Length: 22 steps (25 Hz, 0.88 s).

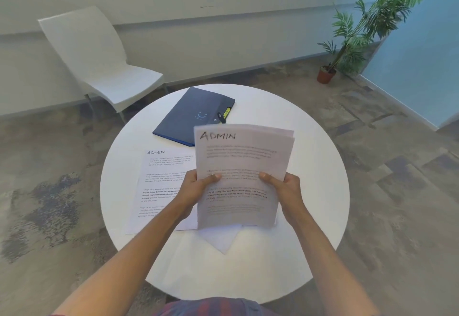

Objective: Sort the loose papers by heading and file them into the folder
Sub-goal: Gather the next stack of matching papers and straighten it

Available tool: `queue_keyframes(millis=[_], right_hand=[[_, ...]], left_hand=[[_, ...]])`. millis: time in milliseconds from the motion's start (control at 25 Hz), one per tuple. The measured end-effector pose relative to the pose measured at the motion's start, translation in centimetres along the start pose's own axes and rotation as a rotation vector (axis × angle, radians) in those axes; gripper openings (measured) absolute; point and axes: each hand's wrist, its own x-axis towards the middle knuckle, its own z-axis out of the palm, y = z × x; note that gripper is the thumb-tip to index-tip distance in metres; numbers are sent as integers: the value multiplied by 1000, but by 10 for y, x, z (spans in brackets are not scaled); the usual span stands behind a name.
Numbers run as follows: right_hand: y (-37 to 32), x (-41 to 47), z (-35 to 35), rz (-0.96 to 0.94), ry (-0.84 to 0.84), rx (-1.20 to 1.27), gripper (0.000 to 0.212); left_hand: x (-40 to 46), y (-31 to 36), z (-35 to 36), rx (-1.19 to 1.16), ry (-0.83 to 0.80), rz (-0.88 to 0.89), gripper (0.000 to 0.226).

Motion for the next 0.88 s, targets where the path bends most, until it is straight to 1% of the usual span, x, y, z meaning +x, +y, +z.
queue_keyframes(millis=[120,320,480,600,760,880], right_hand=[[6,-4,4,-26,17,-43,8],[6,-13,4,-170,20,-125,18],[-3,-11,-3,-247,65,-122,15],[-4,-10,-6,-245,44,-91,16],[11,-11,-5,-173,15,-149,19],[18,-12,-5,-166,-2,-149,17]], left_hand=[[-2,-1,-1,22,25,29,20],[-6,0,3,110,34,100,18],[-9,10,11,210,41,213,20],[-8,15,13,219,62,247,22],[-12,3,13,133,88,217,23],[-13,-3,12,101,118,204,22]])
